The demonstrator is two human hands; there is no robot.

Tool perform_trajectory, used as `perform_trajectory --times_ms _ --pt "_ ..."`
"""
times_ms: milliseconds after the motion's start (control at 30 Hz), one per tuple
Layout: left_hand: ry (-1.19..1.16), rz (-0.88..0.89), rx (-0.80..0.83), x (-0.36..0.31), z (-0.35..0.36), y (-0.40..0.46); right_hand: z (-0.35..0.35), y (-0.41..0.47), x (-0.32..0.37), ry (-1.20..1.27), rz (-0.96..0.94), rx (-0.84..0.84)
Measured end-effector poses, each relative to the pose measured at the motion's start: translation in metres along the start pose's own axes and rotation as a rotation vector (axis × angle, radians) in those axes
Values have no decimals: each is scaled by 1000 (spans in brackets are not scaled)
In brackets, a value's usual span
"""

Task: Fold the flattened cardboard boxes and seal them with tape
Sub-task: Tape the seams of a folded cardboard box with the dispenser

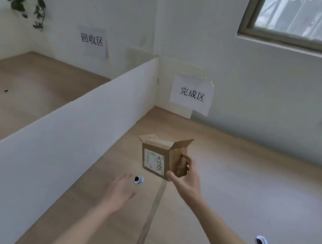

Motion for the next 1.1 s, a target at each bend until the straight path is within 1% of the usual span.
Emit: perform_trajectory --times_ms 233,367,533,667,833,967,1100 --pt "214 25 55 59 -32 125 70 108 -37 6 61 14" --pt "253 -3 65 90 -44 175 99 158 -62 18 78 53" --pt "259 -29 81 122 -49 220 119 211 -95 6 149 53" --pt "222 1 73 128 -51 242 131 243 -113 7 258 136" --pt "233 32 63 128 -53 254 152 264 -132 20 349 169" --pt "227 39 66 124 -53 250 159 266 -125 12 382 212" --pt "255 57 74 116 -53 237 144 248 -111 39 389 191"
Point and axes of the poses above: each hand's wrist, its own y-axis towards the middle knuckle, its own z-axis out of the palm, x = y × z, the point moved 3 cm from there along y, towards the middle knuckle, and after that the axes turned 15 degrees about x, right-handed, at the moved point
